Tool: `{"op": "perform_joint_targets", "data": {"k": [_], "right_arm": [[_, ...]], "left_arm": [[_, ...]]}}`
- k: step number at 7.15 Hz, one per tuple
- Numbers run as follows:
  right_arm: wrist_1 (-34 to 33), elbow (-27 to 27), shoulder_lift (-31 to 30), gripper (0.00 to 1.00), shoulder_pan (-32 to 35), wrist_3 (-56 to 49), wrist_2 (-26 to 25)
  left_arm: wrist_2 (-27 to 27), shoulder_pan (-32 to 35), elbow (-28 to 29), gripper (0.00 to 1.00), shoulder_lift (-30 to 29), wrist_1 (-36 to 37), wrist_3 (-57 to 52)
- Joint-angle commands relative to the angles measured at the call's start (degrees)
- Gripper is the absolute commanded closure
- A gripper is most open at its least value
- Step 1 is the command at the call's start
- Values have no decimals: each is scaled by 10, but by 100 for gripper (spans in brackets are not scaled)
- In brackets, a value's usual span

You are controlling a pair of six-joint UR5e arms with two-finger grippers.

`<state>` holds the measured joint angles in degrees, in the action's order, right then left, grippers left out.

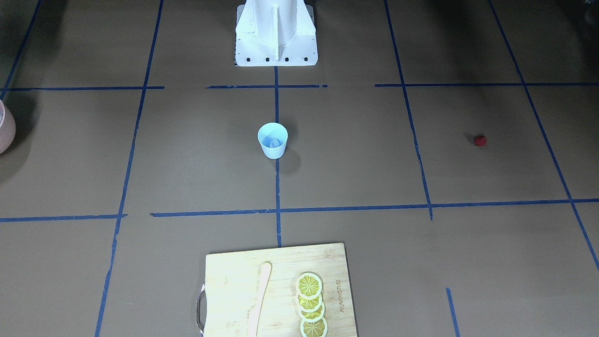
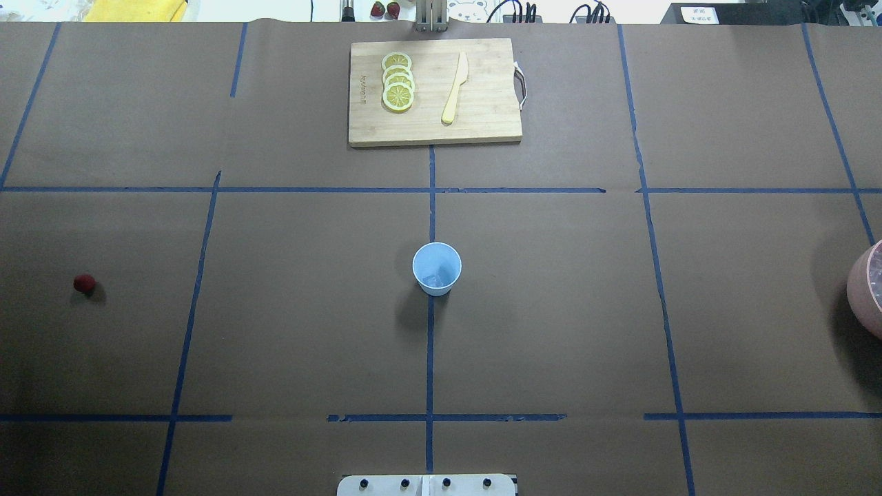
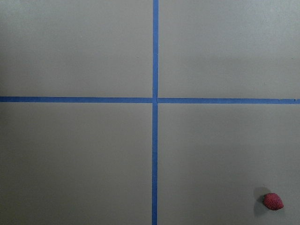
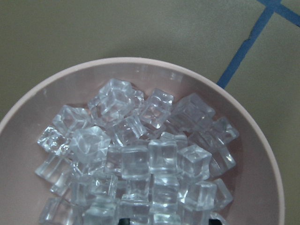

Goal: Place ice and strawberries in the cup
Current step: 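Grasp another ice cube from the pink bowl with the right gripper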

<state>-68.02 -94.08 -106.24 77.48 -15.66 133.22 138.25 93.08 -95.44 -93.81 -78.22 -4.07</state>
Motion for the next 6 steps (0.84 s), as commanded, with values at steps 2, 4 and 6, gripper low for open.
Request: {"op": "perform_joint_targets", "data": {"k": [2,4,6], "right_arm": [[-3,0,-2,37,-1,-1,-1],[-4,1,-3,37,-3,-1,-1],[-3,9,-2,39,-4,-2,-2]], "left_arm": [[0,0,-1,0,-1,0,0],[0,0,-1,0,0,0,0],[0,0,-2,0,-1,0,0]]}}
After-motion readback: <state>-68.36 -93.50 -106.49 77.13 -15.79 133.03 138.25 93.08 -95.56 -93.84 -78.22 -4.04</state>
